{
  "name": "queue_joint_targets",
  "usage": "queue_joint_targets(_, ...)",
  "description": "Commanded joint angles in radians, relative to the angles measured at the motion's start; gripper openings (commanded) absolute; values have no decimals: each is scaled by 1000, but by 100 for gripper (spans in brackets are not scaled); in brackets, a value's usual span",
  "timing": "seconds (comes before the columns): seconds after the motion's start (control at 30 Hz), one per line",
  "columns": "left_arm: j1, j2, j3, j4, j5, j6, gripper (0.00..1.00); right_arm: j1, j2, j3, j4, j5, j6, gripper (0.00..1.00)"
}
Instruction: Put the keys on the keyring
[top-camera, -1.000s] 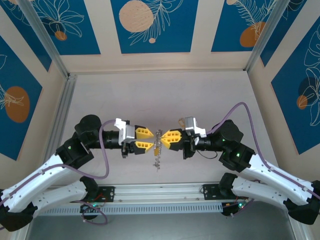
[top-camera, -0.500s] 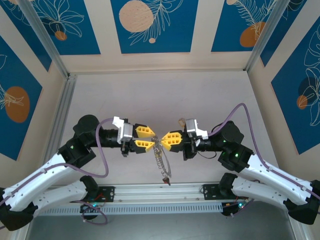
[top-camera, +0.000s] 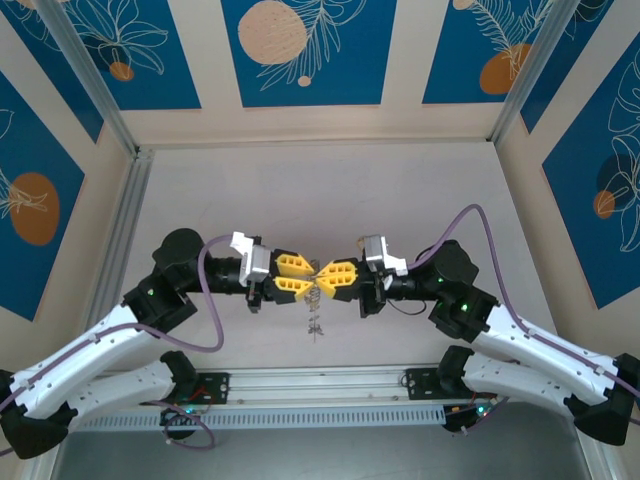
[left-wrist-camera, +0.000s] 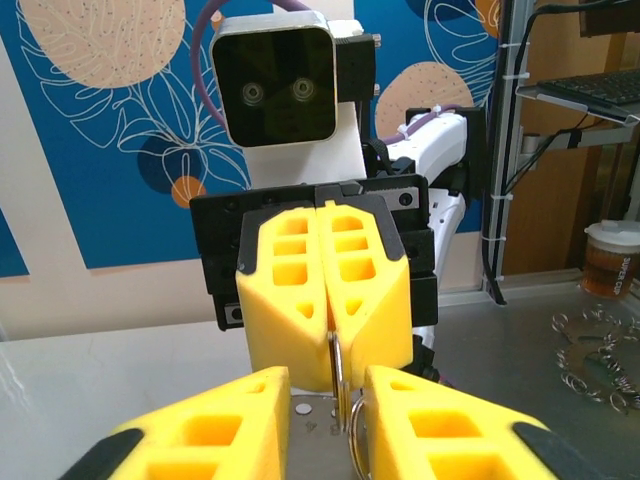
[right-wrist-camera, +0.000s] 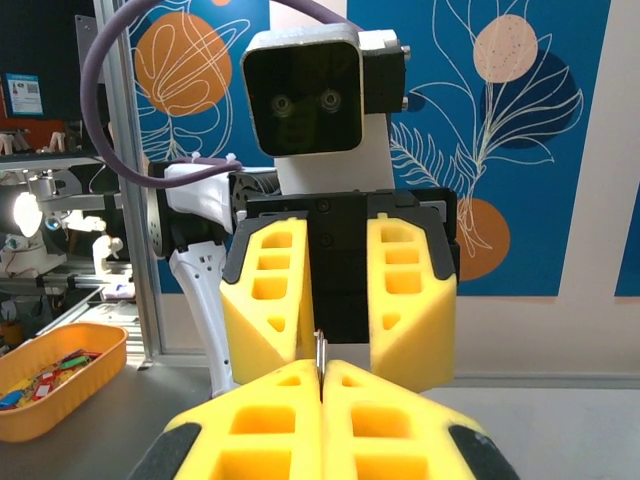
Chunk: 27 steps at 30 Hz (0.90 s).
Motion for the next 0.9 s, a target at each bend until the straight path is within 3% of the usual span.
queue_joint_targets(0.0,-10,-2,-10,26,9,7,18,-2,-6,4,70,10,1,0)
queue_joint_targets(0.13,-9,-12,-10,11,-6,19,0,0,-22,13,28,15,-22,0)
queue_joint_targets(0.43,-9,-29,-17,26,7,14,0,5,-69,43,-78,-22,-73,0)
queue_joint_targets(0.53,-7,-35,-17,51,11,17,0,6,-79,55,-139,-19,-104,21)
queue_joint_targets(0.6,-7,-35,-11,58,22,24,0,6,-102,53,-187,10,-123,31)
queue_joint_targets(0.73,-6,-26,3,77,77,18,0,-4,-193,37,-289,74,-120,40)
queue_joint_targets(0.87,-1,-20,-13,185,136,-31,0,-29,-227,36,-337,81,-115,40)
